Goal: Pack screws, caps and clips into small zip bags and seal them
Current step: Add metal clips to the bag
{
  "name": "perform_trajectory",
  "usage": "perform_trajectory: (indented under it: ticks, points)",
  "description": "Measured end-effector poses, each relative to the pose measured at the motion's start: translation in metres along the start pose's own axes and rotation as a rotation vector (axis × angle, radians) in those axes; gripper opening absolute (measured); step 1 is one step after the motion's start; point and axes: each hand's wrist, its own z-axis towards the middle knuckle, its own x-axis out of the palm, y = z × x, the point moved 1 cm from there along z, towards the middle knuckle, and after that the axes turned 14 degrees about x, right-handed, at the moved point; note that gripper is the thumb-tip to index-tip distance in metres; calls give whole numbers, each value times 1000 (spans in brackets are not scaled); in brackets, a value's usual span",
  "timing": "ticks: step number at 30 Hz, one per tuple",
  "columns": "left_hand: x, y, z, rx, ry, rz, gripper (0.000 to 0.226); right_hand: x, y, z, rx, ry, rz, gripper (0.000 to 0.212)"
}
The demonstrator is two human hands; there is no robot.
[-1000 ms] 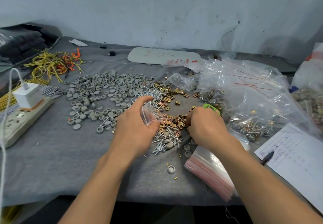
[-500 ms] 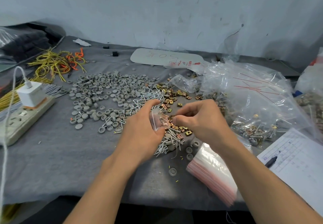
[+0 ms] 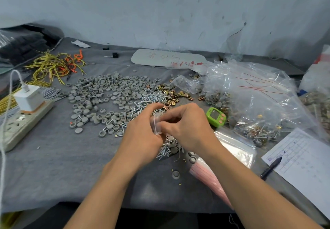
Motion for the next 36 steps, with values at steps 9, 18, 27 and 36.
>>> perform_trajectory:
  ticks: [9,18,27,36]
  points:
    - [-8,-7,0,-140,-131,-547,34,-12,-9,10,159,75,139,49]
    - [-26,-4,4,-86,-166,-692,22,-8,4,3,162,414,446,46]
    - [-37,5,3,-186,-327,-619,15,-16,3,5,183,142,543,12]
    - [-46,13,1,-225,-403,-662,23,-20,4,6,255,72,518,3]
